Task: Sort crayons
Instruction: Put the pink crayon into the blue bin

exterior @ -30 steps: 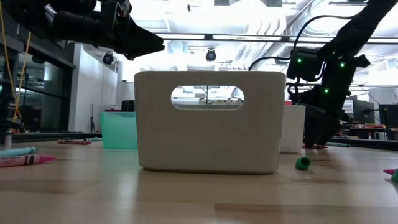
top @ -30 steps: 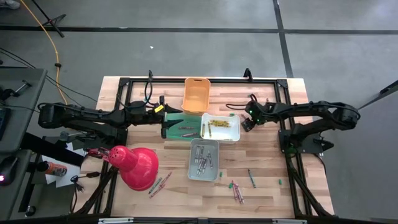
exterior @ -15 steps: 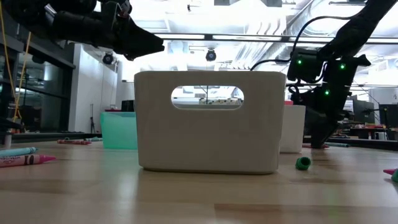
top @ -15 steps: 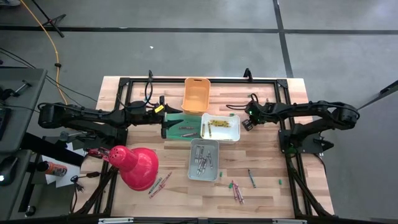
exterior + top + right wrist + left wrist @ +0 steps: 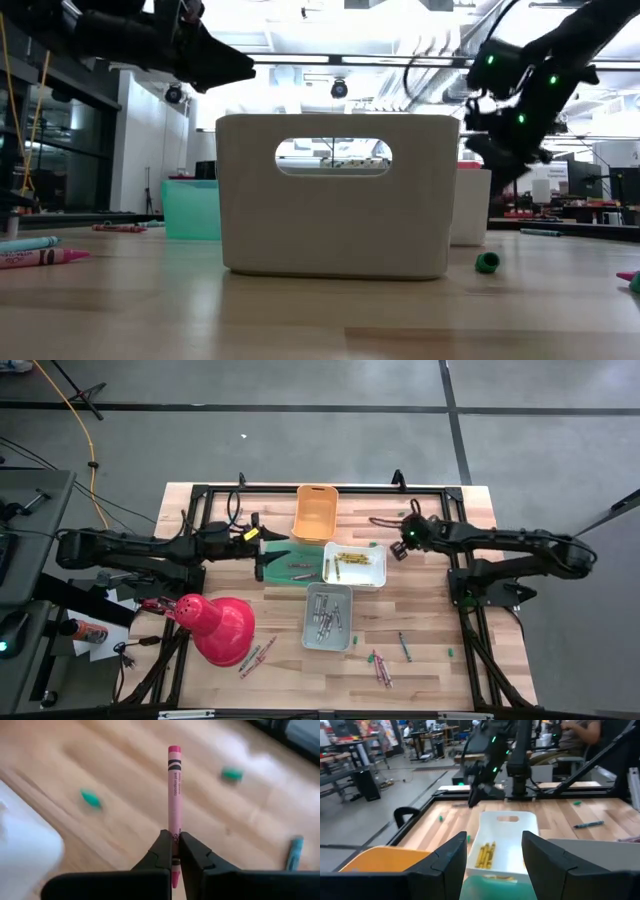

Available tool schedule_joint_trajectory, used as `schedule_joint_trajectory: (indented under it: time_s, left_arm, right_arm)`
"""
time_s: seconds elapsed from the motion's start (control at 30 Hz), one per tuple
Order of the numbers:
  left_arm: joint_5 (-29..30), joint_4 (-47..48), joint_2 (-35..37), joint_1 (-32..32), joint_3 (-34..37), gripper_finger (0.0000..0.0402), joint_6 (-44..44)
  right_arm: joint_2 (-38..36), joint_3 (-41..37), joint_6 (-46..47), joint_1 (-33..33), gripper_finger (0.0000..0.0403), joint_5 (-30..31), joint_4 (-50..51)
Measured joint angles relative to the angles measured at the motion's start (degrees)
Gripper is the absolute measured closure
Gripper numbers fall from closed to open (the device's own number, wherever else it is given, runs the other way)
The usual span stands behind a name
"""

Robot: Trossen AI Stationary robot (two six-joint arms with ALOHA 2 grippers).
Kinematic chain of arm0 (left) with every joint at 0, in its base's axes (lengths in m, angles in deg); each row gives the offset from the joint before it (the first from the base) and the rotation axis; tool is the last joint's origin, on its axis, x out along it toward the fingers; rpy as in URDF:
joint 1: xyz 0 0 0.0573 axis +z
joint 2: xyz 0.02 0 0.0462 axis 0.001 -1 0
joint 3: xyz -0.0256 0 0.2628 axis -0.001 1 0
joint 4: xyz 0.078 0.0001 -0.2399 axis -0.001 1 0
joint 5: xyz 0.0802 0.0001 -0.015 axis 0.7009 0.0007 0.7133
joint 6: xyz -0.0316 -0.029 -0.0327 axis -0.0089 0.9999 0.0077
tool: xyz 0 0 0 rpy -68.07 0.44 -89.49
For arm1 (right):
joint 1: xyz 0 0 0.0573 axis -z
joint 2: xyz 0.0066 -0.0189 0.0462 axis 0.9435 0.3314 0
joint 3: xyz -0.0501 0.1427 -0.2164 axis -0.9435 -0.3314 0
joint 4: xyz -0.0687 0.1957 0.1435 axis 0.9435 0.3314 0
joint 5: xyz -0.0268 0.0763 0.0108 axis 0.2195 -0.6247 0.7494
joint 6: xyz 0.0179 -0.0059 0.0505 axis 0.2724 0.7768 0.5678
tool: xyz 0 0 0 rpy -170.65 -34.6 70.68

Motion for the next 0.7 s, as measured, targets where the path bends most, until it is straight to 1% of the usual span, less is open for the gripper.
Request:
schedule_joint_trajectory:
  time_s: [0.07,0.13,0.2,0.27,0.33,0.4,0.43,0.5,0.53,0.6,0.7]
  left_arm:
    - [1.7,2.4,1.9,0.0,0.0,0.0225,0.0]
    - [3.5,4.1,3.5,0.0,0.0,0.0225,0.0]
    - [4.5,5.4,4.6,0.0,0.0,0.0225,0.0]
    - [4.7,5.4,5.0,0.0,0.0,0.0225,0.0]
    - [4.7,5.3,5.2,0.0,0.0,0.0225,0.0]
    - [4.7,4.3,5.0,0.0,0.0,0.0225,-0.6]
    - [4.7,3.0,4.6,0.0,0.0,0.0225,-1.0]
    - [4.7,1.4,3.7,0.0,0.1,0.0225,-0.9]
    - [4.7,-0.2,3.1,0.0,0.1,0.0225,-0.9]
    - [4.3,-2.3,1.9,0.0,0.1,0.0225,-1.0]
    - [3.8,-5.1,-0.4,0.0,0.1,0.0225,-1.1]
  right_arm:
    - [-2.8,-0.8,-1.1,-0.5,0.0400,0.1,-4.3]
    - [-5.4,-2.8,-2.9,-1.4,0.0401,-0.3,-12.3]
    - [-6.8,-5.8,-4.8,-2.7,0.0401,-1.4,-25.2]
    - [-7.0,-9.5,-6.6,-4.0,0.0402,-4.1,-39.5]
    - [-5.7,-13.1,-7.7,-5.2,0.0402,-7.4,-54.0]
    - [-3.8,-15.6,-8.7,-6.2,0.0402,-9.6,-65.4]
    - [-2.6,-15.9,-9.3,-6.8,0.0402,-10.4,-69.1]
    - [-0.3,-15.9,-10.7,-7.8,0.0402,-11.8,-73.6]
    - [0.9,-15.1,-11.4,-8.3,0.0402,-12.5,-74.2]
    - [3.3,-12.4,-13.1,-9.4,0.0402,-14.4,-74.5]
    - [7.1,-7.0,-17.1,-11.3,0.0402,-19.1,-74.7]
